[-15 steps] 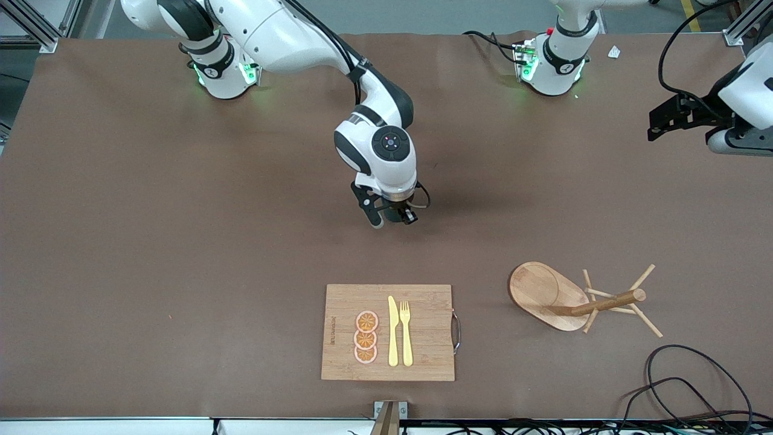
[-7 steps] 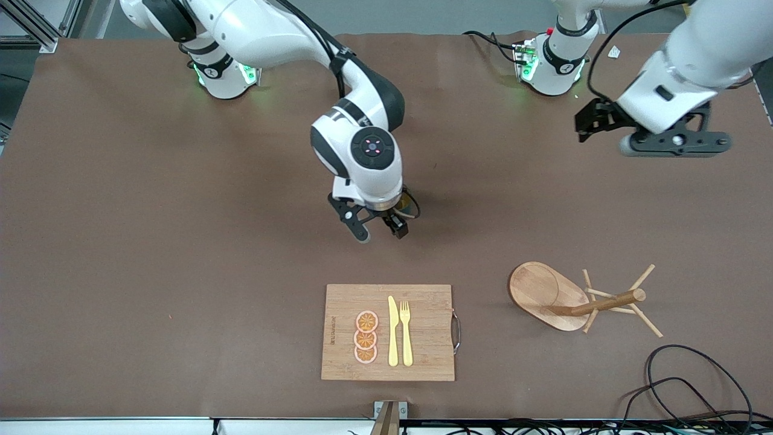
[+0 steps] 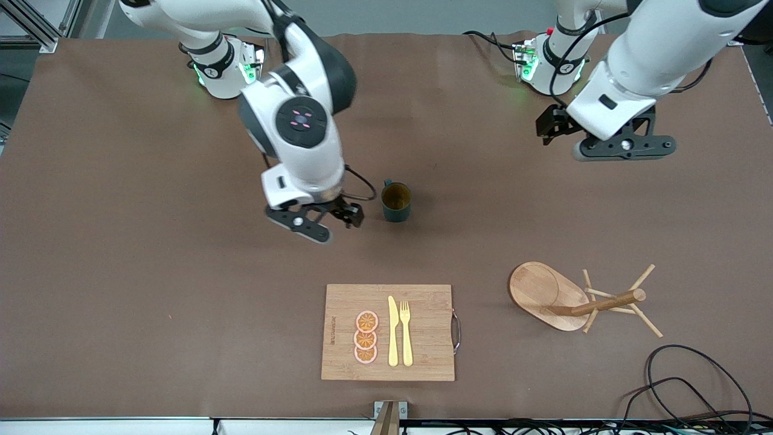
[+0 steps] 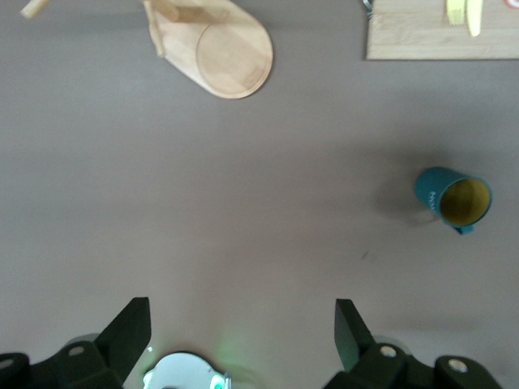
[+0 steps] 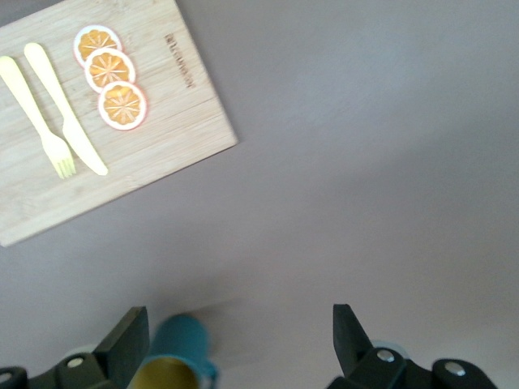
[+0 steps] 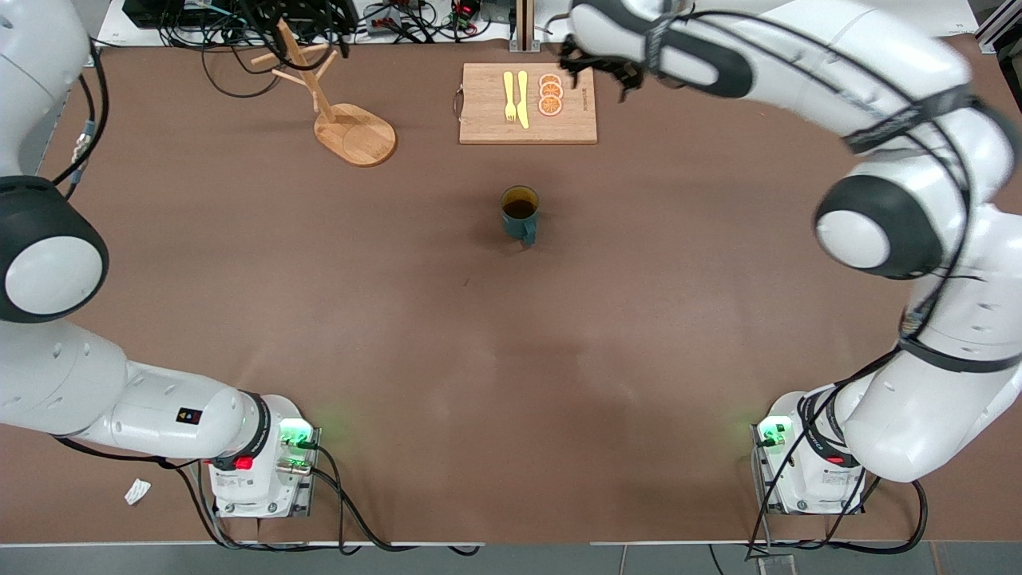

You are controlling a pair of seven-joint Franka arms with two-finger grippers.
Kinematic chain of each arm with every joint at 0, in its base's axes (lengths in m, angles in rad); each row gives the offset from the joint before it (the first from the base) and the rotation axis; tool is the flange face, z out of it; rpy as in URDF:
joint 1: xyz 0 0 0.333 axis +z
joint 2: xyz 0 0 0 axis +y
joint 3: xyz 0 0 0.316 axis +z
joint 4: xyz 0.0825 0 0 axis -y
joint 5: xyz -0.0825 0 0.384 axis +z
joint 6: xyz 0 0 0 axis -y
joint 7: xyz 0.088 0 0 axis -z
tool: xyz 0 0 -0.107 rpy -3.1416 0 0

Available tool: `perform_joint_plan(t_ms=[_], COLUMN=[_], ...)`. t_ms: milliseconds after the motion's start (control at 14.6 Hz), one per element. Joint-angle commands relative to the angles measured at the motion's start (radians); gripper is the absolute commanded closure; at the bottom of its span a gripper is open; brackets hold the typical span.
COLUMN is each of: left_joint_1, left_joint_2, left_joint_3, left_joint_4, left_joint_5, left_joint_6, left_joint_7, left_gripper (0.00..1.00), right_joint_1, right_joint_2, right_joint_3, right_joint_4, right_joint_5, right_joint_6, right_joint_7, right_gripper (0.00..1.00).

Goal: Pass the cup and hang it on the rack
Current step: 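Set the mug down, open the right gripper while the left gripper approaches, then lower the left gripper onto the teal mug's handle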

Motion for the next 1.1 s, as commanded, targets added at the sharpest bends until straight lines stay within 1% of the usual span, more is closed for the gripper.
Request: perform_joint_plan(t_ms=[0, 137, 206, 274, 411, 480, 549, 617, 686, 823, 960, 1029], left_joint_1=[-0.074, -0.163, -0.204, -0.250, -0.374, -0.404, -0.436, -0.489, -0.544, -0.657, -0.709, -0.750], left_joint_2=[0.009, 0.012, 0.032, 0.056, 0.114, 0.130, 0.138, 0.142, 0.157, 0.161, 0.170, 0.182], left_joint_3=[-0.005, -0.007, -0.007, -0.007, -0.007, -0.008, -0.008, -0.010, -0.011, -0.022, -0.045, -0.053], left_joint_4=[-0.008, -0.038, -0.046, -0.052, -0.049, -0.048, -0.055, -0.067, -0.090, -0.181, -0.265, -0.312], left_joint_5=[0.044, 0.104, 0.121, 0.142, 0.242, 0.265, 0.270, 0.279, 0.317, 0.464, 0.500, 0.559], left_joint_6=[0.038, 0.079, 0.099, 0.104, 0.109, 0.127, 0.147, 0.153, 0.153, 0.175, 0.253, 0.276], left_joint_7=[-0.043, -0.128, -0.200, -0.268, -0.398, -0.446, -0.488, -0.547, -0.618, -0.826, -0.980, -1.041], left_gripper=[0.00, 0.00, 0.00, 0.00, 0.00, 0.00, 0.00, 0.00, 0.00, 0.00, 0.00, 0.01], right_joint_1=[-0.076, -0.161, -0.193, -0.225, -0.290, -0.313, -0.346, -0.379, -0.408, -0.439, -0.439, -0.448], right_joint_2=[-0.229, -0.376, -0.430, -0.461, -0.519, -0.552, -0.591, -0.645, -0.684, -0.704, -0.702, -0.701], right_joint_3=[0.013, 0.015, 0.015, 0.015, 0.015, 0.015, 0.013, 0.012, 0.007, -0.025, -0.071, -0.088], right_joint_4=[-0.271, -0.394, -0.426, -0.432, -0.437, -0.443, -0.463, -0.507, -0.543, -0.569, -0.572, -0.577], right_joint_5=[-0.045, -0.047, -0.047, -0.047, -0.047, -0.045, -0.045, -0.045, -0.045, -0.045, -0.045, -0.045], right_joint_6=[0.024, 0.022, 0.013, -0.023, -0.083, -0.118, -0.136, -0.134, -0.127, -0.114, -0.090, -0.076], right_joint_7=[-0.212, -0.320, -0.398, -0.467, -0.542, -0.567, -0.596, -0.648, -0.686, -0.745, -0.789, -0.820], right_gripper=[0.00, 0.00, 0.00, 0.00, 0.00, 0.00, 0.00, 0.00, 0.00, 0.00, 0.00, 0.00])
